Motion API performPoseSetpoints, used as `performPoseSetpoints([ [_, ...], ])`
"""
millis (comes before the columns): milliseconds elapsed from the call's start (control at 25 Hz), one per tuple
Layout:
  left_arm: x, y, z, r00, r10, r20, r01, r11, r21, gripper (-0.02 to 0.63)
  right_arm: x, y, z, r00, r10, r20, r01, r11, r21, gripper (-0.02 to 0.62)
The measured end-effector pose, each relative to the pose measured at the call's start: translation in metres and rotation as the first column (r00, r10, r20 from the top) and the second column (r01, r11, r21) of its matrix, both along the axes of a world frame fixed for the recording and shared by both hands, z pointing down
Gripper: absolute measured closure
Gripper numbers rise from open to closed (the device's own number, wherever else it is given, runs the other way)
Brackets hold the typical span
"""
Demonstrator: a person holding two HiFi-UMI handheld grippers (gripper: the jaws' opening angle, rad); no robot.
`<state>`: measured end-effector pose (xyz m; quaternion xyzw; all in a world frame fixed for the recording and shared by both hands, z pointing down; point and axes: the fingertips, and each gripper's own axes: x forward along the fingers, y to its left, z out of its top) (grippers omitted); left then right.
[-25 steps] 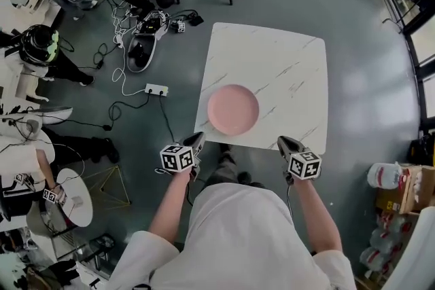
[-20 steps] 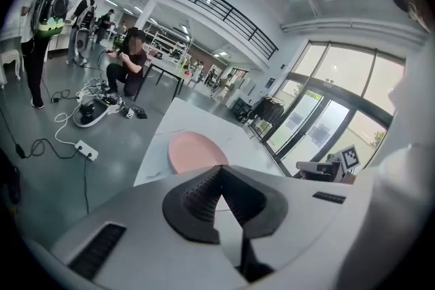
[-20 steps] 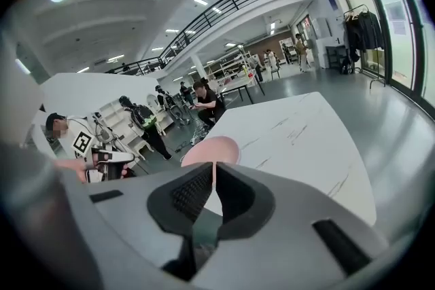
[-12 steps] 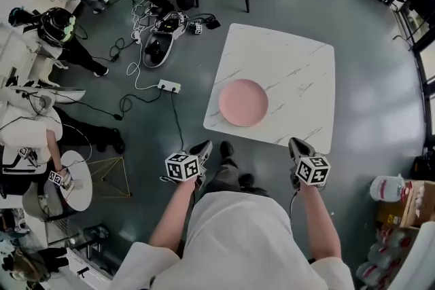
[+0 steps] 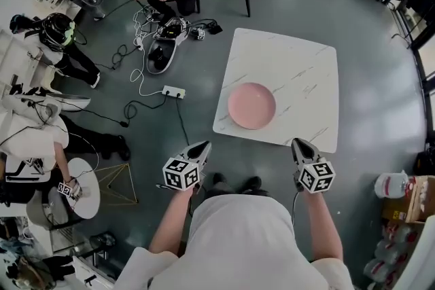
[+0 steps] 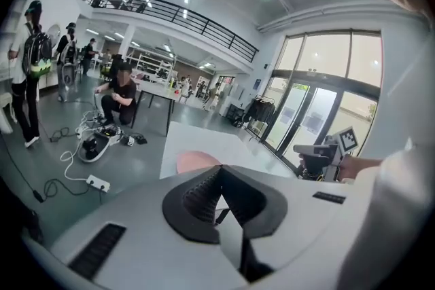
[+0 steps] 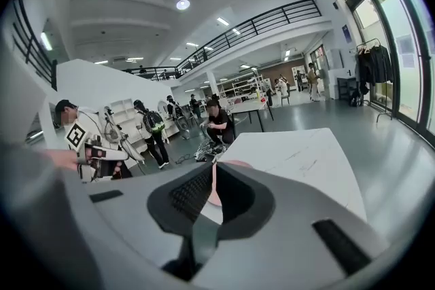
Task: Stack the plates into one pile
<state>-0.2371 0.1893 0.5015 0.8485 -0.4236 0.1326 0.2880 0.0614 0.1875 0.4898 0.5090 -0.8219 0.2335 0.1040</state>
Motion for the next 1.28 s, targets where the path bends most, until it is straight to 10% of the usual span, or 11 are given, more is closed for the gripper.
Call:
performPoseSetpoints([
  [1280, -0.023, -0.019, -0.027, 0.998, 0.037, -0.056, -0.035, 0.999, 0.035, 0.594, 0.006, 0.008, -0.042, 0.993, 0.114, 0.035, -0.116, 0.992, 0.057, 0.571],
])
